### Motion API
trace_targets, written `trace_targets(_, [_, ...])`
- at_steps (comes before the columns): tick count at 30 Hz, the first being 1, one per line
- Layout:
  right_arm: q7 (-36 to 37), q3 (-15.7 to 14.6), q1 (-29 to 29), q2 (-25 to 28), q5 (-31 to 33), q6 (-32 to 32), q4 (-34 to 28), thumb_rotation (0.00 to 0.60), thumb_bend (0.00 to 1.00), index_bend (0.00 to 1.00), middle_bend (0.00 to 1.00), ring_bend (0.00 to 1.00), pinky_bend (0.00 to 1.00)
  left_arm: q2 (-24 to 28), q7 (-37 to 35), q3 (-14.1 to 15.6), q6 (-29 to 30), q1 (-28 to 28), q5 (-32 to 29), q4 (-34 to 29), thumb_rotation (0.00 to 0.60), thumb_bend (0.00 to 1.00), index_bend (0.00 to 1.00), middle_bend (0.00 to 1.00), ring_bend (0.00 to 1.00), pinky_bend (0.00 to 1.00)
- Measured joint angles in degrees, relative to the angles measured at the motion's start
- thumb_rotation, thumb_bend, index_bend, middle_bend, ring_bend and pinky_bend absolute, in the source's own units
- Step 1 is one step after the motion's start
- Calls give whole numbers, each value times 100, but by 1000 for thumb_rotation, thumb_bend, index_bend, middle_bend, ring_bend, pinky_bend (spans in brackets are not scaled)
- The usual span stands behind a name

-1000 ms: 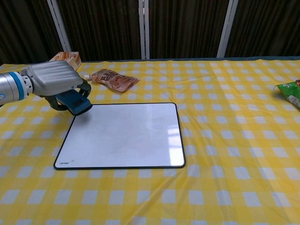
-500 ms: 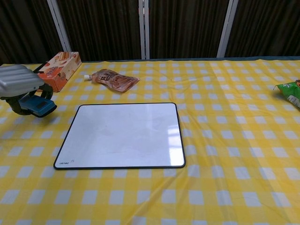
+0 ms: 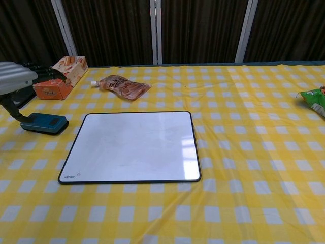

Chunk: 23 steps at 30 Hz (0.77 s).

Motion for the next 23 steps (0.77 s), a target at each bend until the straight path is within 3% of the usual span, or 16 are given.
trace_targets(7, [55, 2, -50, 69, -72, 125, -89, 600, 0, 0, 0, 0, 0, 539, -6, -345, 958, 453, -266, -928, 600, 0, 0, 0, 0, 0])
trace_targets(12, [83, -11, -65, 90, -119, 149, -106, 600, 0, 0, 0, 0, 0, 963, 262, -564, 1454, 980, -773, -2028, 600, 0, 0, 0, 0, 0])
trace_targets(17, [106, -15, -69, 92, -142, 158, -101, 600, 0, 0, 0, 0, 0, 1477, 811, -577, 1927, 1634, -1190, -3233, 600, 0, 0, 0, 0, 0])
trace_targets(23, [174, -11, -67, 114, -193, 180, -106, 600, 0, 0, 0, 0, 0, 1676, 1296, -423, 2563, 2242, -1260, -3934, 600, 0, 0, 0, 0, 0])
